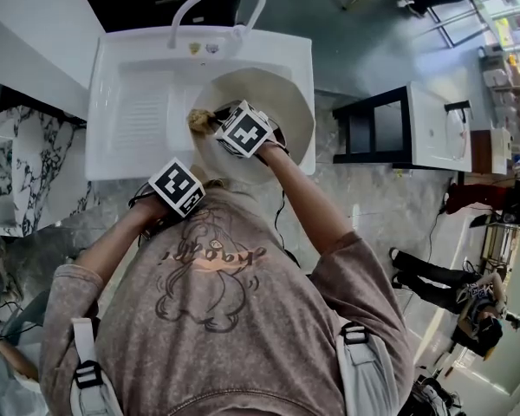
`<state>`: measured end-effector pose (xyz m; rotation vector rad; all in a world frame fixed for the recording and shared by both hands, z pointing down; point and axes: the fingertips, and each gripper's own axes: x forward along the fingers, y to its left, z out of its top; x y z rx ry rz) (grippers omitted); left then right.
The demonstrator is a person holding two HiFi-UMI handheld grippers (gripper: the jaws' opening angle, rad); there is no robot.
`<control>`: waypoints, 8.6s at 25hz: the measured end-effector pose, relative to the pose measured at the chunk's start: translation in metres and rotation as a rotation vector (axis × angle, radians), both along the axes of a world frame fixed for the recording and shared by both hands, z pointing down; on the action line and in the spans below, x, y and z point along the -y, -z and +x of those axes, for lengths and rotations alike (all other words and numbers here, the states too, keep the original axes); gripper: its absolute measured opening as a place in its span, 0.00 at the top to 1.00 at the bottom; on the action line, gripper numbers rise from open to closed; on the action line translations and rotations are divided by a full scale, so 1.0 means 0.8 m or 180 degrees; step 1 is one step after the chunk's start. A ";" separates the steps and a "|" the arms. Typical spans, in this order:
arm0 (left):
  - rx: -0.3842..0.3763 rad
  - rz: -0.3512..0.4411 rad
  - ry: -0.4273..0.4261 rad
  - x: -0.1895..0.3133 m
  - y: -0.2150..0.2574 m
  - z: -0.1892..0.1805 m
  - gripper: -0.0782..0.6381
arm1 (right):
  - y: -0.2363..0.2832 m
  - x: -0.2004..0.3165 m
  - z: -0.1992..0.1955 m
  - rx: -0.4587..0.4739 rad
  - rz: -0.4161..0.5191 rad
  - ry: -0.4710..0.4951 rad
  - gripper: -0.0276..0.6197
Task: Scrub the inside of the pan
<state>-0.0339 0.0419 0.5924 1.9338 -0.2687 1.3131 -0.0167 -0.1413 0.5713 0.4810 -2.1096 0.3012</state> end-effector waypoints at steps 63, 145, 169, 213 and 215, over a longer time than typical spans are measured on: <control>0.0026 -0.0136 -0.0023 0.020 -0.004 0.003 0.79 | -0.041 -0.040 0.202 -0.1954 0.0202 0.1039 0.89; 0.0072 -0.0169 0.0081 0.028 -0.004 -0.004 0.78 | -0.048 -0.073 0.130 -0.1103 -0.1039 0.1062 0.90; -0.0028 -0.0222 0.0766 0.057 -0.003 -0.051 0.75 | 0.046 0.000 0.087 0.0246 -0.0144 -0.0178 0.90; -0.0138 0.0446 0.2308 0.111 0.007 -0.126 0.75 | 0.003 -0.051 0.169 0.1270 -0.0118 -0.2476 0.90; -0.0144 0.0441 0.2321 0.110 0.007 -0.126 0.75 | 0.002 -0.052 0.166 0.1262 -0.0139 -0.2463 0.90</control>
